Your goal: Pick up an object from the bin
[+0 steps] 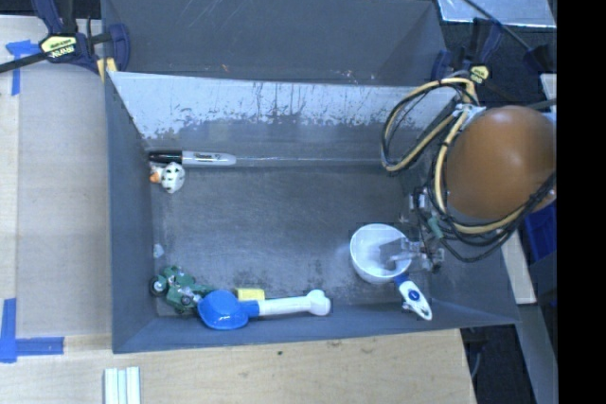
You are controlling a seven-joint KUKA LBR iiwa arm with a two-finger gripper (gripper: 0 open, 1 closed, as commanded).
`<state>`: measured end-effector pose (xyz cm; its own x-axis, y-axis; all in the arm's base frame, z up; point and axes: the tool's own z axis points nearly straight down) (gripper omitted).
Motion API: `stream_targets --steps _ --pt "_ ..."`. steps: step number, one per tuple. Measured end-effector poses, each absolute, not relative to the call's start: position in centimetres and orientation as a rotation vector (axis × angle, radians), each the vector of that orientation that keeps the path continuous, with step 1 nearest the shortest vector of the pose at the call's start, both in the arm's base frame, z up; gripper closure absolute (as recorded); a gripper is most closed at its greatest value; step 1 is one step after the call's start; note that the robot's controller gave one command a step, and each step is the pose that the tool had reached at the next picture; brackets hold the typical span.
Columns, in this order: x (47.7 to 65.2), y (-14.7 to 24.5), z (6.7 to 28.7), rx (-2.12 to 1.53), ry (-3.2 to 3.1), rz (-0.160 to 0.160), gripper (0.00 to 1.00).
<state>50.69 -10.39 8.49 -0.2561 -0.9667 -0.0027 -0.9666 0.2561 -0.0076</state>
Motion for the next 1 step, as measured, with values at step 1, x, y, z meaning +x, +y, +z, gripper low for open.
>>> stream_targets --steps 1 --pt "51.94 -5.79 7.89 -1.915 2.478 -0.004 1.00"
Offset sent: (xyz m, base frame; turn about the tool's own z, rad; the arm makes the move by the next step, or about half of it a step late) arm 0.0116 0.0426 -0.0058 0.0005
